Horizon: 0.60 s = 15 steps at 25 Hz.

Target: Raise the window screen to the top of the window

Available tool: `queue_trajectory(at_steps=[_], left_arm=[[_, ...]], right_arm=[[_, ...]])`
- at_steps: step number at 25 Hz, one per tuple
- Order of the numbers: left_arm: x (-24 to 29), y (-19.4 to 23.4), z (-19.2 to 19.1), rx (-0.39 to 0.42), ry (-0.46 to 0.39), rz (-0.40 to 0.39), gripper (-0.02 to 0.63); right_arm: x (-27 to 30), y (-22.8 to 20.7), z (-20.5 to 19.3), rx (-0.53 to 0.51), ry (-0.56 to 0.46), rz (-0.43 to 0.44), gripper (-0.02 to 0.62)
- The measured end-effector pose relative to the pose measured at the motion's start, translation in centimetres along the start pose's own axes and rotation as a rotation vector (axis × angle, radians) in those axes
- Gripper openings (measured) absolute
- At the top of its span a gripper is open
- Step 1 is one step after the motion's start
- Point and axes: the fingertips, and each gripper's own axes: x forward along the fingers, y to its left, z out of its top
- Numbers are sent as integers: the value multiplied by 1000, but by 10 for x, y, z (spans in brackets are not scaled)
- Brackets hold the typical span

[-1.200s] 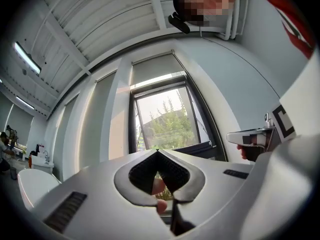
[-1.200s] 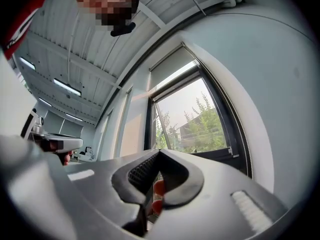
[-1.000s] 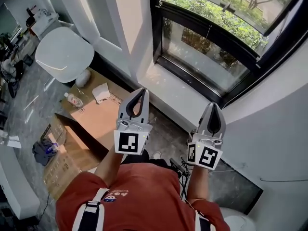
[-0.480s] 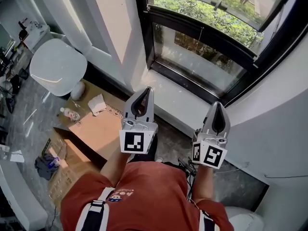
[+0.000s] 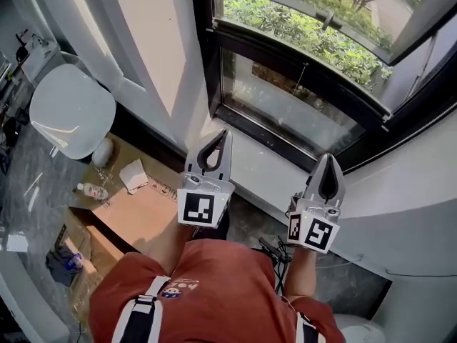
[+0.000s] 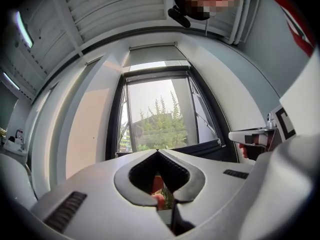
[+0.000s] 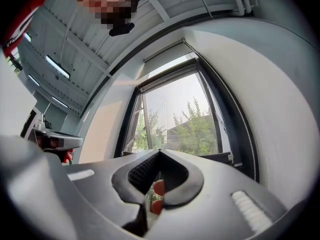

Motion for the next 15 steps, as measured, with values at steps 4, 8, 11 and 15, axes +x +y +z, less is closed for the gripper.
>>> queue_trajectory(at_steps=[4, 8, 11, 15], left_arm=[[48, 26, -8, -8, -6, -16, 5], [91, 52, -17, -34, -2, -35, 5], [122, 70, -23, -12, 11, -68, 5], [161, 78, -30, -9, -14, -132, 5]], right_arm=[[46, 9, -18, 1, 12, -10, 9], [92, 20, -33, 4, 19, -21, 9], [124, 28, -43, -6, 34, -22, 9], [152, 24, -51, -44, 57, -67, 9]])
